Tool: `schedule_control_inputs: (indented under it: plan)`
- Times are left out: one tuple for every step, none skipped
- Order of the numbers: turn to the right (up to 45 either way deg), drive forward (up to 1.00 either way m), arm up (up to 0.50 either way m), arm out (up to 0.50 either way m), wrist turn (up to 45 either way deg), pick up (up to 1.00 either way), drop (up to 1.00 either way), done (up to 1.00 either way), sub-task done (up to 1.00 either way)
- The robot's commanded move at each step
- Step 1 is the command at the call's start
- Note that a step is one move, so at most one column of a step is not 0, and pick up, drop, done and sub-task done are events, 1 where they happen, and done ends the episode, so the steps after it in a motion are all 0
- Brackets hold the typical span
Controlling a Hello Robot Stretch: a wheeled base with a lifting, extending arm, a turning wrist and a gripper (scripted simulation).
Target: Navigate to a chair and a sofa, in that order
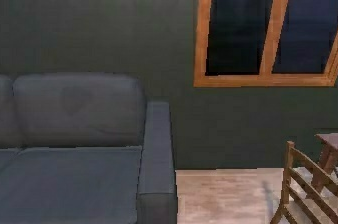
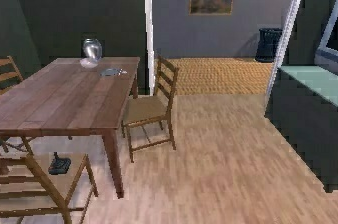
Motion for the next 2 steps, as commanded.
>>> schedule_control_inputs:
  plan:
    - [-45.0, 0.00, 0.00, 0.00, 0.0, 0.00, 0.00, 0.00, 0.00]
    - [0.0, 0.00, 0.00, 0.00, 0.0, 0.00, 0.00, 1.00, 0.00]
